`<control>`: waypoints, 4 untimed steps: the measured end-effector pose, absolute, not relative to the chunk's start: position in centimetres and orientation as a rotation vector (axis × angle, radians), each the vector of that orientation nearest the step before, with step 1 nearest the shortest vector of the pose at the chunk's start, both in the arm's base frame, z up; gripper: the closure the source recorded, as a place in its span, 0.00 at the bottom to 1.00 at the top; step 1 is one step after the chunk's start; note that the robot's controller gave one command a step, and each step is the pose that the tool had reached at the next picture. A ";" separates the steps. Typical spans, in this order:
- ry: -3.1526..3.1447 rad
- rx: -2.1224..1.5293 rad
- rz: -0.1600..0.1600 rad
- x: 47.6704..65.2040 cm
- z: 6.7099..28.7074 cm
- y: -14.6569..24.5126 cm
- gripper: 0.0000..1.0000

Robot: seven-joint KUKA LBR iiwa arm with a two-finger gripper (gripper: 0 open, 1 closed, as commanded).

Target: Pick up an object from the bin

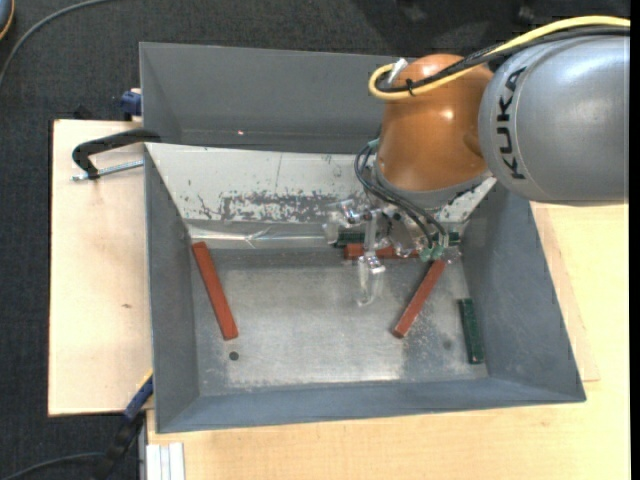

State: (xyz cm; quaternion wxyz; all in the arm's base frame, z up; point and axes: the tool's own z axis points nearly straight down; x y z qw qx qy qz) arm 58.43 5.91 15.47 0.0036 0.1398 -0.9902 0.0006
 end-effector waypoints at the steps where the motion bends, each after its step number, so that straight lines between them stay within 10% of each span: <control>1: -3.117 0.401 0.005 56.9 17.6 -2.5 0.00; 2: -3.123 0.290 0.000 52.0 6.7 -11.2 0.00; 3: -3.116 0.408 -0.003 50.6 7.1 -6.3 0.00; 4: -2.889 1.258 0.004 52.1 7.2 -7.3 0.00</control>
Offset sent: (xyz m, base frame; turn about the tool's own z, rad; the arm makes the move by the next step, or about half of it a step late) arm -0.0161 -0.0792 0.0197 0.0156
